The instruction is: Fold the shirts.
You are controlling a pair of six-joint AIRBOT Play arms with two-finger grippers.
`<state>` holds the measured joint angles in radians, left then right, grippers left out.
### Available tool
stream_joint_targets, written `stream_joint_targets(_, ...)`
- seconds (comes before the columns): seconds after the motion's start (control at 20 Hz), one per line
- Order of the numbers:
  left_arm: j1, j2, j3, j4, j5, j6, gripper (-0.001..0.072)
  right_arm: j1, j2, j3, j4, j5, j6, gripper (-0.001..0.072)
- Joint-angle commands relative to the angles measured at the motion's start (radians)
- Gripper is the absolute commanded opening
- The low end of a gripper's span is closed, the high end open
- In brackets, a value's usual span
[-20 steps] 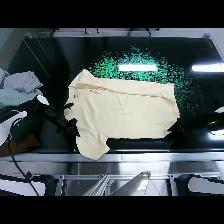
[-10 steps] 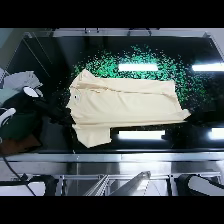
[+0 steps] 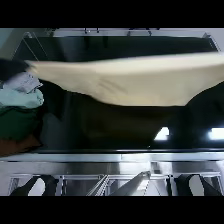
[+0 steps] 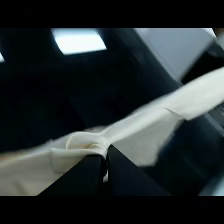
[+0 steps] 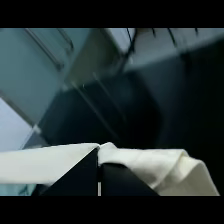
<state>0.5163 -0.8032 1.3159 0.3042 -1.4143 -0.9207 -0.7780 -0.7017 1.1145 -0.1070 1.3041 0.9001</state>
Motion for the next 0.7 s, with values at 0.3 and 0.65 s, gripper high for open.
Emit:
stream_joint_targets(0.3,0.172,0.041,0.59,0.044,0.051,-0.036,0.0024,0.045,0.015,0.458,-0.029,-0.126,-0.001,0.0017)
stream_joint_targets(0.65,-0.299,-0.347,0.509,0.363,-0.058,-0.083,0.0023,0.287,-0.109,0.085,-0.339,-0.153,0.029,0.0016)
